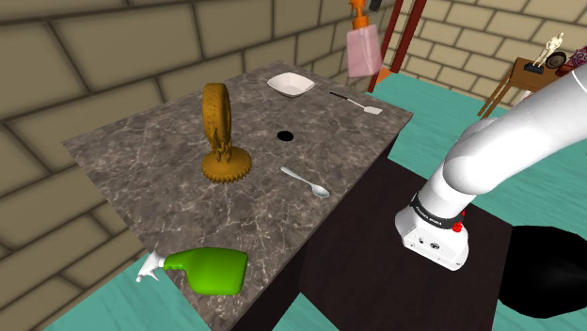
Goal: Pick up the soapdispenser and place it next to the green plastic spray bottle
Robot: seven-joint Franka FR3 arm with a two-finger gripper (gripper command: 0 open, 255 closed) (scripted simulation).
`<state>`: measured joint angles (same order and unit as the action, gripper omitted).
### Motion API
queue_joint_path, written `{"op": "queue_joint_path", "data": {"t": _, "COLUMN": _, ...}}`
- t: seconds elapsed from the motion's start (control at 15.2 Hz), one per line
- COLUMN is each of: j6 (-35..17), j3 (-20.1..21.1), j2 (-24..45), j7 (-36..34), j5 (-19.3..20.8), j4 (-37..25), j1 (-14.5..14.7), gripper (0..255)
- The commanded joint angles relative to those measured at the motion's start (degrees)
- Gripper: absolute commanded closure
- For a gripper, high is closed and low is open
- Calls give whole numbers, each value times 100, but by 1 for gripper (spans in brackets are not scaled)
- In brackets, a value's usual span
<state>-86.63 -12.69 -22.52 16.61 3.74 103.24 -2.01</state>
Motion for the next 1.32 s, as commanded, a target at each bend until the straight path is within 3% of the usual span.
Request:
{"op": "queue_joint_path", "data": {"t": 0.0, "j6": 100, "j3": -10, "j2": 38, "j7": 18, "j5": -5, "j4": -136, "j1": 0, "gripper": 255}}
{"op": "queue_joint_path", "data": {"t": 0.59, "j6": -441, "j3": 899, "j2": -211, "j7": -1229, "j5": -216, "j4": 690, "j1": 341, "gripper": 255}}
{"op": "queue_joint_path", "data": {"t": 1.25, "j6": -1049, "j3": 1867, "j2": 116, "j7": -2552, "j5": -463, "j4": 981, "j1": 755, "gripper": 255}}
